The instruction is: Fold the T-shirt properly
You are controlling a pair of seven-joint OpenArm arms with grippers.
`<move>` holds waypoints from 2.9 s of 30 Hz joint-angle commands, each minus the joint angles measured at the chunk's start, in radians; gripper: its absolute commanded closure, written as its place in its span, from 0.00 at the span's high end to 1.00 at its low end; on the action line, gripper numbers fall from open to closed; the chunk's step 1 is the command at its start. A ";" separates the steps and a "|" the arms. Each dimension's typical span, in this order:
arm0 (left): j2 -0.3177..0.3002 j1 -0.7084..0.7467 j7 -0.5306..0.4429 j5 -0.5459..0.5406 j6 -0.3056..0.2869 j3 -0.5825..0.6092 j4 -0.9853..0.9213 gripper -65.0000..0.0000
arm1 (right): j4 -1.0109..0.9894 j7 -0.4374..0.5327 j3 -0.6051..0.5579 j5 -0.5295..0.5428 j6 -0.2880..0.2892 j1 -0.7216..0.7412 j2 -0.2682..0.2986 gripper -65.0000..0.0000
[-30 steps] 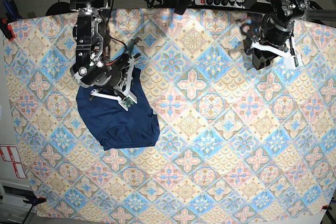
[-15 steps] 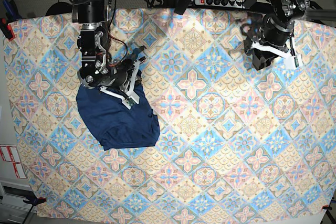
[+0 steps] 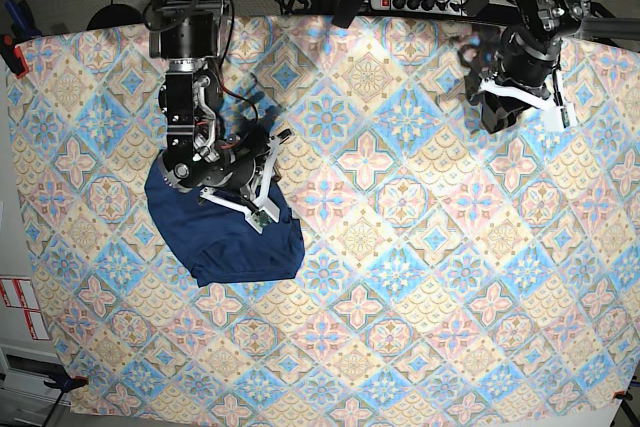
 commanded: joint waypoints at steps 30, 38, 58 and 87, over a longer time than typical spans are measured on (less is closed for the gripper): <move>-0.105 0.512 -0.015 -0.089 -0.008 0.024 0.072 0.00 | 0.524 -0.060 0.673 0.016 0.003 -0.780 0.111 0.00; -0.187 0.513 -0.022 0.107 -0.008 0.211 -0.109 0.00 | 0.246 -0.057 0.665 0.016 0.003 -0.872 0.111 0.00; -0.186 0.041 -0.593 0.393 0.000 0.592 -1.193 0.00 | -0.956 0.710 0.386 0.007 0.003 -0.516 0.252 0.00; -0.158 -0.226 -0.739 0.382 0.000 0.811 -1.500 0.00 | -1.124 0.906 0.252 0.009 -0.228 -0.297 0.184 0.00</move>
